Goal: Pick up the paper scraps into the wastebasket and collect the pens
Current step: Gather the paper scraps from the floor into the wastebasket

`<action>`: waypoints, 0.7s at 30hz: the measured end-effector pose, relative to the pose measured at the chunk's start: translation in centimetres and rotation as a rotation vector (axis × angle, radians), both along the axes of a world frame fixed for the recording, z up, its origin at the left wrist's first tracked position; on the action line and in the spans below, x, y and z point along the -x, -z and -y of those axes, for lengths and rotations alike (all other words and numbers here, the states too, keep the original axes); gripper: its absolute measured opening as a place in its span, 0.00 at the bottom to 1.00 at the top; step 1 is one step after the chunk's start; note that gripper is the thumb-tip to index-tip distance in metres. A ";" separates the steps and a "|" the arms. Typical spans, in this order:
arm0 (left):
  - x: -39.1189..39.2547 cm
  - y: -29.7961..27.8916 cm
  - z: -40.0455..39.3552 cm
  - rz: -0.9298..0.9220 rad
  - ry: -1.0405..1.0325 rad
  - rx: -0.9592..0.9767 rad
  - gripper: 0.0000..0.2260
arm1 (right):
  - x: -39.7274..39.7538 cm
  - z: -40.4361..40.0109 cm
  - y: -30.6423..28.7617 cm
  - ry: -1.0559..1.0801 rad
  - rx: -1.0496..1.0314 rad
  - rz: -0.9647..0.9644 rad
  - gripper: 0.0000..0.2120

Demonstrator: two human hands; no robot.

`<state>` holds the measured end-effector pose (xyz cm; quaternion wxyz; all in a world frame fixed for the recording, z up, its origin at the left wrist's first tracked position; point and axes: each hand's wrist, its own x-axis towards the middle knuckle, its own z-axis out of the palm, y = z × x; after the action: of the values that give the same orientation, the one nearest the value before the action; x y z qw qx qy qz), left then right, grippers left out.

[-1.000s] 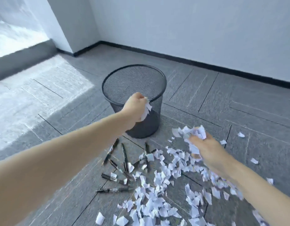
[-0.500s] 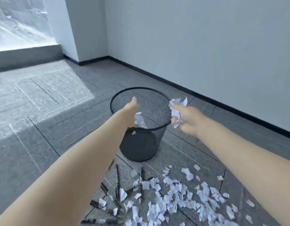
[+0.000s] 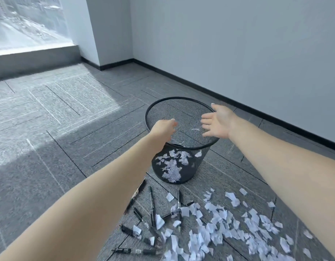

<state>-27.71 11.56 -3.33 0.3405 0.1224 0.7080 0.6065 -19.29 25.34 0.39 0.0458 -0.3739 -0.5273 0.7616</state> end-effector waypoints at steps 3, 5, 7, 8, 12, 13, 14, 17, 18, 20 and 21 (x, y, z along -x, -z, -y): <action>-1.2 1.0 1.2 -0.327 0.047 0.042 0.12 | -0.7 0.8 0.6 0.050 -0.065 -0.035 0.20; -2.9 1.2 2.3 -0.573 0.075 0.021 0.11 | -1.8 1.9 1.6 0.133 -0.163 -0.096 0.15; -4.9 2.4 3.6 -0.828 0.190 0.061 0.11 | -3.8 3.5 3.0 0.198 -0.288 -0.120 0.11; -6.1 3.7 4.1 -0.917 0.321 0.100 0.11 | -5.3 4.2 4.1 0.217 -0.328 -0.110 0.11; -7.8 11.2 6.1 -0.941 0.780 0.444 0.13 | -10.7 6.5 9.2 0.139 -0.473 0.016 0.12; -7.8 12.9 6.3 -0.903 0.816 0.515 0.13 | -11.9 6.8 10.7 0.090 -0.484 0.081 0.12; -7.7 14.4 6.3 -0.857 0.836 0.574 0.14 | -13.1 6.9 12.2 0.020 -0.481 0.168 0.11; -7.2 17.3 6.1 -0.808 0.848 0.695 0.17 | -17.2 7.7 16.6 -0.301 -0.387 0.455 0.09; -7.0 18.3 5.9 -0.801 0.824 0.716 0.18 | -18.8 8.0 17.7 -0.407 -0.389 0.532 0.12; -6.7 20.1 5.0 -0.780 0.777 0.743 0.21 | -21.8 8.5 19.1 -0.533 -0.416 0.626 0.15; -6.6 21.0 4.4 -0.775 0.768 0.760 0.22 | -23.1 8.8 19.5 -0.535 -0.397 0.653 0.15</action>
<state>-21.08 7.13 -24.29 0.2728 0.4465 0.8499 0.0623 3.82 16.53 -19.14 -0.2500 -0.4290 -0.7275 0.4734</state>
